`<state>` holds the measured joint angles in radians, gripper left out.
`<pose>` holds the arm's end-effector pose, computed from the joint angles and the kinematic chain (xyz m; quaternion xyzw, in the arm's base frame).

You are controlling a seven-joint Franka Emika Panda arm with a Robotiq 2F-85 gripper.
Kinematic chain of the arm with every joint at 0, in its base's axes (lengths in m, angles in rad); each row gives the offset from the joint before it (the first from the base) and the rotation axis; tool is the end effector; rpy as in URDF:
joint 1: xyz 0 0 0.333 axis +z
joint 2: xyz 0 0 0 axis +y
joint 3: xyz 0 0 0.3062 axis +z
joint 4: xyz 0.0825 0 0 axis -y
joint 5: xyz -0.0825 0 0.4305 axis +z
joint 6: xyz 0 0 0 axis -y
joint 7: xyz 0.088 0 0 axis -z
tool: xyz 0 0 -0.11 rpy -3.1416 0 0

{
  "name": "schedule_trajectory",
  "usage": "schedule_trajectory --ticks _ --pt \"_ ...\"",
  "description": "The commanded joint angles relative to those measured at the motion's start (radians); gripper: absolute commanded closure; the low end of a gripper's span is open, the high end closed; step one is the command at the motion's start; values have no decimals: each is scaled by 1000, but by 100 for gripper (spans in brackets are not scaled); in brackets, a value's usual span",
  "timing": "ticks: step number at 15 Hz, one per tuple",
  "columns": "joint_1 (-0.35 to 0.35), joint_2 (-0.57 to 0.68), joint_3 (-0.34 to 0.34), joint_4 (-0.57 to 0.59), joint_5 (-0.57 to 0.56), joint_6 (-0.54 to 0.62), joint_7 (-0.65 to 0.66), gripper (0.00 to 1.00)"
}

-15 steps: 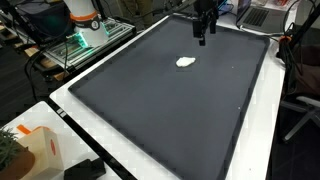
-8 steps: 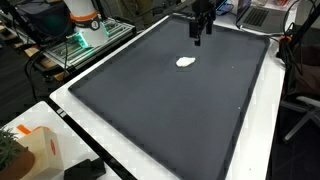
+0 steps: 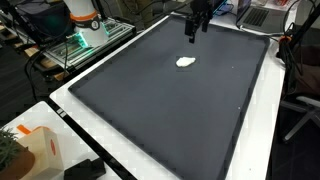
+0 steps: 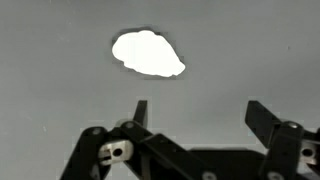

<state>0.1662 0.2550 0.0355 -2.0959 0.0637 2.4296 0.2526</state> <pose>0.6049 0.1240 0.2617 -0.9977 0.0494 -0.0324 0.0344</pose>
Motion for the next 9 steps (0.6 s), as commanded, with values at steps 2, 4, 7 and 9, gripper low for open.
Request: schedule_trajectory --ticks 2,4,7,9 --pt "-13 0 13 5 -5 -4 4 0" --pt "-14 14 9 34 -3 -48 23 0" --pt "-18 41 4 111 0 -132 58 0" --pt "-17 67 -2 175 -13 -199 87 0"
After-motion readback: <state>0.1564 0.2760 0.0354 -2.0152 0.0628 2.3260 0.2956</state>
